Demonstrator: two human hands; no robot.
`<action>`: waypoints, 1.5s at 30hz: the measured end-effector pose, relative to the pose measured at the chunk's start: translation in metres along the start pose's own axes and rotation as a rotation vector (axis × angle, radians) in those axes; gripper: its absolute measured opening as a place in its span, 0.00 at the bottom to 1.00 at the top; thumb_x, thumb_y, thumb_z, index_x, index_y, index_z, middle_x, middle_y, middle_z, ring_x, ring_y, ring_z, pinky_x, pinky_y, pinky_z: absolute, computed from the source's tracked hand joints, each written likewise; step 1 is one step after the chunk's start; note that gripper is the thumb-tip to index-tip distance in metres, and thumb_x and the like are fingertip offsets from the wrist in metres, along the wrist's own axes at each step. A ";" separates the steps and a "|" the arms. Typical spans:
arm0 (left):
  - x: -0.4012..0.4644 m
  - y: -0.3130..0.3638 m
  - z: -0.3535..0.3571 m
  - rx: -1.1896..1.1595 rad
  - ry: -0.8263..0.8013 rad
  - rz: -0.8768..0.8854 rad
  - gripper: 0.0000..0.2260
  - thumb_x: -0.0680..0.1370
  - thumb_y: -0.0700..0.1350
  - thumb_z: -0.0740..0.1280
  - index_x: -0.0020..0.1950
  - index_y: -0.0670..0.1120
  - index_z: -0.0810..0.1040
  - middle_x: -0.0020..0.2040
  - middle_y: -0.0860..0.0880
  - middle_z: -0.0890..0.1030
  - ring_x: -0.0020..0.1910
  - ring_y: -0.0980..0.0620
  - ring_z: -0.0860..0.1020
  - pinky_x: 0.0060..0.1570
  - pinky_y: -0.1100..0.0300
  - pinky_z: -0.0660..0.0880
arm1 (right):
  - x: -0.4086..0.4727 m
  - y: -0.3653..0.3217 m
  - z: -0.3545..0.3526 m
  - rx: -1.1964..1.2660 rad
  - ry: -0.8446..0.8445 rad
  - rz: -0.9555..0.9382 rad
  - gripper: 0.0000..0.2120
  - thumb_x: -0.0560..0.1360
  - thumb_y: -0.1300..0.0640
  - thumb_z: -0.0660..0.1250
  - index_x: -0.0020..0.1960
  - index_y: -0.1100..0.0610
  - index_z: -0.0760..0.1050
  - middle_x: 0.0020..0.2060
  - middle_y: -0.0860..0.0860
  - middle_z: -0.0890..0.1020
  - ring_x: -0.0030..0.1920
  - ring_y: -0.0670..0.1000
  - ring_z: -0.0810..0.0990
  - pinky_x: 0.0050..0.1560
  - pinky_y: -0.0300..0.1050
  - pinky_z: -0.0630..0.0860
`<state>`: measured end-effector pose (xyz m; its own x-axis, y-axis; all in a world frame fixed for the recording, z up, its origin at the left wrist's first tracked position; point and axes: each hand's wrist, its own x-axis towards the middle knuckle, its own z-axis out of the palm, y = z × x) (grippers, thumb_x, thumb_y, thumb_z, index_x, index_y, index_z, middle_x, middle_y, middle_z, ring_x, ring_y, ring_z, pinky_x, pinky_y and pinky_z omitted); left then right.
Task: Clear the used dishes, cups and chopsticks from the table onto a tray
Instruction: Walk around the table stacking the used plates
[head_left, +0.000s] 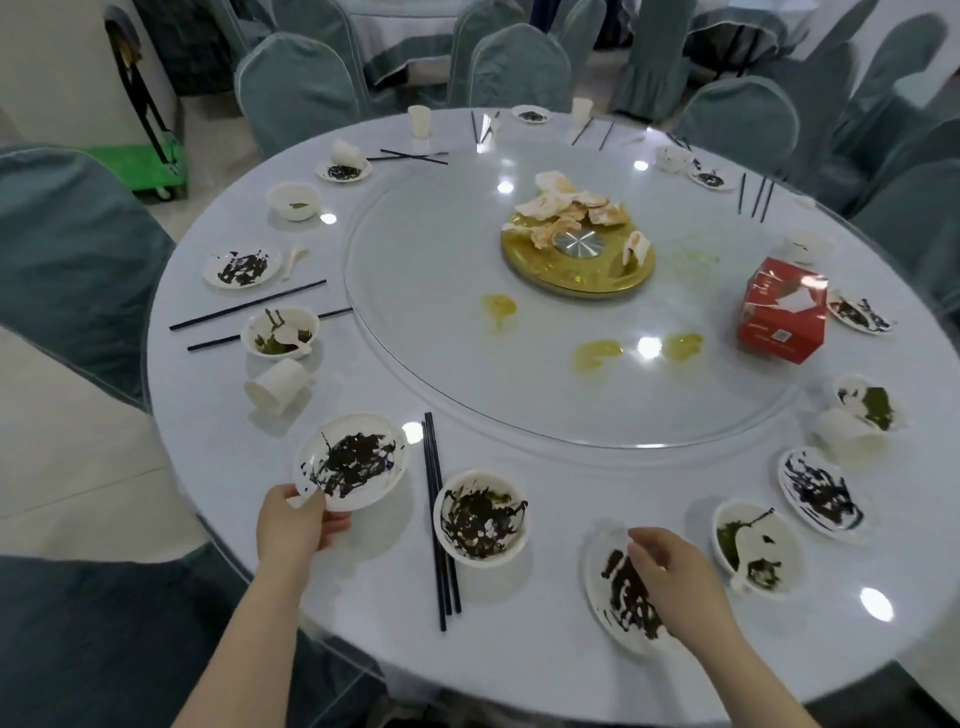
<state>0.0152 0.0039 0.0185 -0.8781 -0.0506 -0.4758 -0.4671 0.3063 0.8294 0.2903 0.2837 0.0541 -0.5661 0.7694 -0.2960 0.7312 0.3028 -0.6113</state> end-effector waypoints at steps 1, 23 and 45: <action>-0.009 0.001 -0.001 -0.006 0.002 -0.001 0.14 0.81 0.40 0.62 0.66 0.44 0.67 0.36 0.42 0.83 0.31 0.49 0.83 0.24 0.61 0.73 | -0.004 0.007 -0.004 -0.005 0.018 0.008 0.08 0.77 0.55 0.65 0.55 0.50 0.77 0.44 0.44 0.80 0.46 0.47 0.78 0.46 0.42 0.71; -0.166 -0.003 0.008 0.111 -0.041 0.157 0.20 0.82 0.42 0.59 0.74 0.50 0.64 0.32 0.44 0.84 0.25 0.52 0.78 0.25 0.60 0.73 | -0.030 0.074 -0.019 0.264 -0.112 0.185 0.12 0.74 0.63 0.64 0.57 0.55 0.68 0.31 0.52 0.83 0.24 0.46 0.81 0.23 0.36 0.70; -0.226 -0.001 0.021 0.084 -0.327 0.259 0.16 0.83 0.43 0.58 0.70 0.56 0.67 0.34 0.41 0.84 0.25 0.52 0.79 0.24 0.62 0.74 | -0.078 -0.039 -0.030 0.465 -0.336 -0.234 0.11 0.78 0.55 0.61 0.60 0.49 0.68 0.31 0.53 0.83 0.25 0.48 0.77 0.25 0.35 0.69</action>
<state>0.2168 0.0346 0.1192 -0.8800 0.3379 -0.3337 -0.2136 0.3461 0.9136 0.3171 0.2287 0.1232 -0.8354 0.4702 -0.2845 0.3738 0.1067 -0.9213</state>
